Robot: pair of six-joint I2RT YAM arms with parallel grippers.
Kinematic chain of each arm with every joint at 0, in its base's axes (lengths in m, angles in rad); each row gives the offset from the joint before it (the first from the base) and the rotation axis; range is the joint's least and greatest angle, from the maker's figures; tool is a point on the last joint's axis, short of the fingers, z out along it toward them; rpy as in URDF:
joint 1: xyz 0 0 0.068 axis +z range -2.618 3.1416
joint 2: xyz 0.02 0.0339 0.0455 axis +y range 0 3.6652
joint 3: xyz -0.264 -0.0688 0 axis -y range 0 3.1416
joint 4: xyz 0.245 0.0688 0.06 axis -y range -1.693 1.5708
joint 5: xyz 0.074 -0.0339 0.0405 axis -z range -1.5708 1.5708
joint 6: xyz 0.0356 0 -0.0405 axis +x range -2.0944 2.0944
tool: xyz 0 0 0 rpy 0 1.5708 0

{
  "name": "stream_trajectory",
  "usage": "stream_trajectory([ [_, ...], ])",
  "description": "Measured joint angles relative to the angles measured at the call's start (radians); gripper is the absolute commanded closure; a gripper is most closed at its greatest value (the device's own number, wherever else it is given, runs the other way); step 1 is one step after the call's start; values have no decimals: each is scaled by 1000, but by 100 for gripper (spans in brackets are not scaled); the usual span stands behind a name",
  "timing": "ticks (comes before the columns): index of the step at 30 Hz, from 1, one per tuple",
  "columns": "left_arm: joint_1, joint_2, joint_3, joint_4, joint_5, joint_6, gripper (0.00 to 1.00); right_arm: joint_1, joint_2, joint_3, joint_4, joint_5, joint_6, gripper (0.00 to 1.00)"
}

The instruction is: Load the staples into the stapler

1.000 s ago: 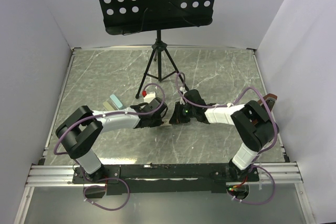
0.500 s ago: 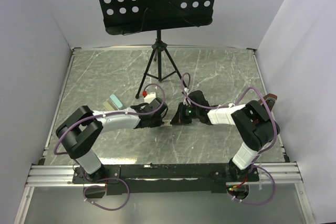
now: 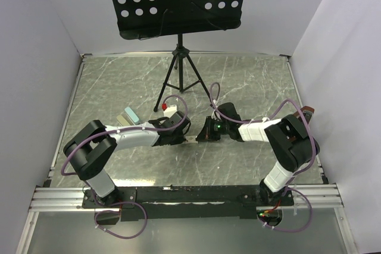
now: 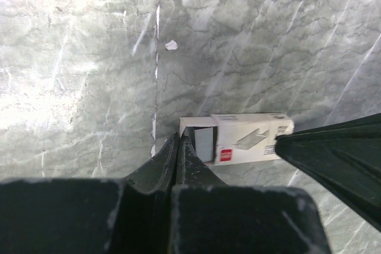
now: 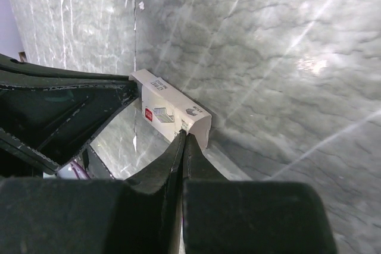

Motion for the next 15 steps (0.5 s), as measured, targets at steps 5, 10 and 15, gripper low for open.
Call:
stream_trajectory([
  [5, 4, 0, 0, -1, -3, 0, 99, -22, -6, -14, -1, -10, -8, 100],
  [10, 10, 0, 0, -2, -3, 1, 99, -37, -18, -19, -8, -14, -19, 100],
  [15, 16, 0, 0, -3, -5, 2, 99, -69, -48, -36, -33, -6, -36, 100],
])
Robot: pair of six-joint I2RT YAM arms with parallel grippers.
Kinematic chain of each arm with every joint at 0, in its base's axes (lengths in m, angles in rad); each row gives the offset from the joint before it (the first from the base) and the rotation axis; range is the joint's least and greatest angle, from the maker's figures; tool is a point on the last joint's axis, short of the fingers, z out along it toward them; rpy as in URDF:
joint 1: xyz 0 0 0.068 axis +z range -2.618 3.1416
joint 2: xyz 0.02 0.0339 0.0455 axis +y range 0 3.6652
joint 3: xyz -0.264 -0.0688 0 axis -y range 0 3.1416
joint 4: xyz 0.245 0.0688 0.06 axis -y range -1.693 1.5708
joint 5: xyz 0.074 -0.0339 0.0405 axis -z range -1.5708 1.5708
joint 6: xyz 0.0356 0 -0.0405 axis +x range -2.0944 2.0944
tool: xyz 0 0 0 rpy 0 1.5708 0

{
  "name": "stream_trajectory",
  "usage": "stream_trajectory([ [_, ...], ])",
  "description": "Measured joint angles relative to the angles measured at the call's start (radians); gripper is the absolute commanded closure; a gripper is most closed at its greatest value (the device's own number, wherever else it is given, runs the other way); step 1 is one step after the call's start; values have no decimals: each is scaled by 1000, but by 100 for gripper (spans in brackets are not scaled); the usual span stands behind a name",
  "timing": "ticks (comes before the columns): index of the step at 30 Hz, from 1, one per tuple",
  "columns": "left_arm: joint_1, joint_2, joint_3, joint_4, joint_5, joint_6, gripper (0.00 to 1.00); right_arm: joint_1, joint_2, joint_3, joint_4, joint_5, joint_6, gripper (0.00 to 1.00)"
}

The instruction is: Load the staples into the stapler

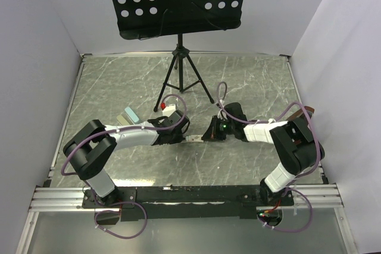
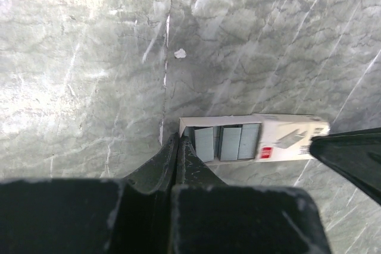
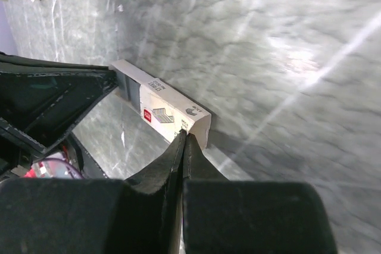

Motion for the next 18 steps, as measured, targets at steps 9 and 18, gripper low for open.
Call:
stream_trajectory([
  [9, 4, 0, 0, 0, -5, 1, 99, -71, -53, -28, -41, 31, -22, 100],
  [18, 4, 0, 0, 0, 0, 5, 99, -195, -108, -41, -80, 116, -10, 100],
])
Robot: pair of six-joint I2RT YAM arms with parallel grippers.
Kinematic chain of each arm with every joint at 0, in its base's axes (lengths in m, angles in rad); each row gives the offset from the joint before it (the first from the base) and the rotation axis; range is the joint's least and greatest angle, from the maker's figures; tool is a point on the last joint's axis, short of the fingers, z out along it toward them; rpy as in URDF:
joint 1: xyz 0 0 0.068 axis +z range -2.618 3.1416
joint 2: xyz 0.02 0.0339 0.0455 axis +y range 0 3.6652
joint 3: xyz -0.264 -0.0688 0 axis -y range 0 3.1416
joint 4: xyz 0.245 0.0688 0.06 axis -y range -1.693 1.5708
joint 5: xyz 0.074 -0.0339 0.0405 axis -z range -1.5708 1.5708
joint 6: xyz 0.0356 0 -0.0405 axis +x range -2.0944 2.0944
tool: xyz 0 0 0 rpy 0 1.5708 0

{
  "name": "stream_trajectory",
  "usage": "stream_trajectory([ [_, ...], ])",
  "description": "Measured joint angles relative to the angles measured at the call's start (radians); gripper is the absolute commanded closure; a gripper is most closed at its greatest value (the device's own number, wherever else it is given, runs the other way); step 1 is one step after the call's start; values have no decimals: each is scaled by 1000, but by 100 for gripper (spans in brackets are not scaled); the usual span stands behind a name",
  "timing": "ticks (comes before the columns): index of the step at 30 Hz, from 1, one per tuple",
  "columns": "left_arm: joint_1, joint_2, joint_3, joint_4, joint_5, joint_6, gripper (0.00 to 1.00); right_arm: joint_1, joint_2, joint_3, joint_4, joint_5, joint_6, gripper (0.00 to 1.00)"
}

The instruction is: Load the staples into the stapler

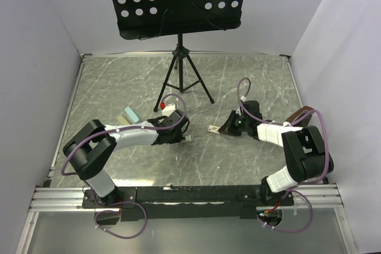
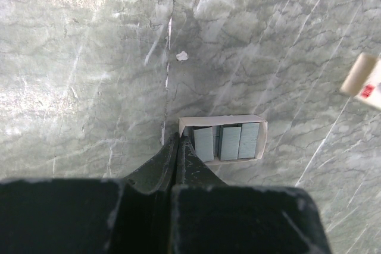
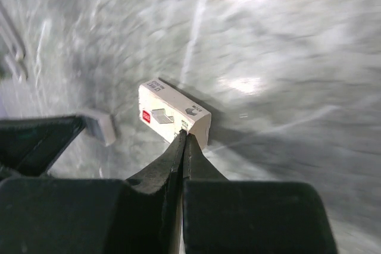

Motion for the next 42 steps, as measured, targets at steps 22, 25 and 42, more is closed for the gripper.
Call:
stream_trajectory([
  [22, -32, 70, 85, -11, 35, 23, 99, -195, 16, 39, -6, 160, 120, 71],
  [25, -33, 70, 85, -11, 40, 23, 99, -195, 13, 39, -11, 163, 114, 64],
  [42, -62, 103, 124, 5, 64, 20, 71, -183, -283, -4, -136, 228, -60, 46],
])
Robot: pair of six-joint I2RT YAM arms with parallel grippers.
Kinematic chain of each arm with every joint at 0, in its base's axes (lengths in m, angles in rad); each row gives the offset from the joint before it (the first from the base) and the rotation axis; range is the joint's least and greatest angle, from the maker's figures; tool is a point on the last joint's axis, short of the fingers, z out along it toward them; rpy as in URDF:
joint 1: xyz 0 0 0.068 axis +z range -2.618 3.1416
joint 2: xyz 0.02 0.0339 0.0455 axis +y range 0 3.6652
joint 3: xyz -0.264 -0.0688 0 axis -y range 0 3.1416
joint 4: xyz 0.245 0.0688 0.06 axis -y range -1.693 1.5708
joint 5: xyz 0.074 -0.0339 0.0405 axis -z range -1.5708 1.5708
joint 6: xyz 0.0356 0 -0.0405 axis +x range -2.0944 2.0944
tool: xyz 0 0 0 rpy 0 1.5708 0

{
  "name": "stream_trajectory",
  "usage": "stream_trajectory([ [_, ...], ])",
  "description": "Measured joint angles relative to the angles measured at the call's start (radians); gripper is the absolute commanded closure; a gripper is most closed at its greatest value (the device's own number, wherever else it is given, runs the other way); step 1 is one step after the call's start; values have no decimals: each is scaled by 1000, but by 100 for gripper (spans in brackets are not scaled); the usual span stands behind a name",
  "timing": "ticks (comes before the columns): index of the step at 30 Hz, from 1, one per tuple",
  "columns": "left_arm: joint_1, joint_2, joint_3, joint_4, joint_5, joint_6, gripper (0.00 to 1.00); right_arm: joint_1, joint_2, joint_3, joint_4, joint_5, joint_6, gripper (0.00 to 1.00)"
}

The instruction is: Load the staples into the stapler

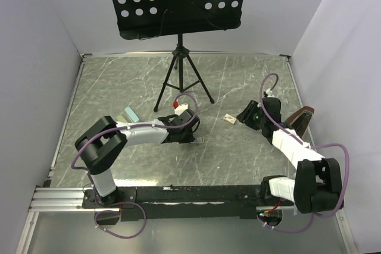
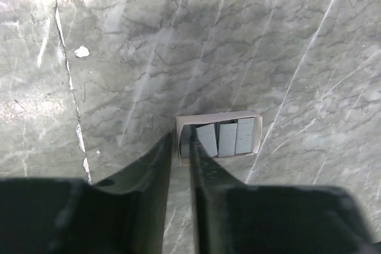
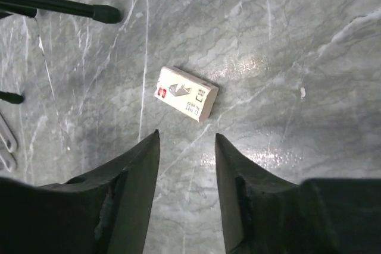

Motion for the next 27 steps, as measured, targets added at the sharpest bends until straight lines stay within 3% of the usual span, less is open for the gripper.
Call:
stream_trajectory([
  [4, 0, 0, 0, -2, -7, -5, 52, 22, -27, 0, -39, 19, -41, 43],
  [9, 3, -34, -12, -10, -32, -16, 36, 72, -44, 0, -81, 44, -96, 31],
  [13, 28, -147, -53, -34, -55, -18, 13, 124, -66, 8, -114, 73, -145, 23],
  [16, 70, -267, -77, -83, -95, -20, 1, 181, -82, 23, -131, 102, -183, 19],
  [20, 173, -428, -115, -146, -145, -24, 1, 242, -97, 32, -132, 124, -223, 12],
  [27, 517, -634, -211, -261, -204, 4, 0, 257, -149, 30, -129, 151, -277, 5],
])
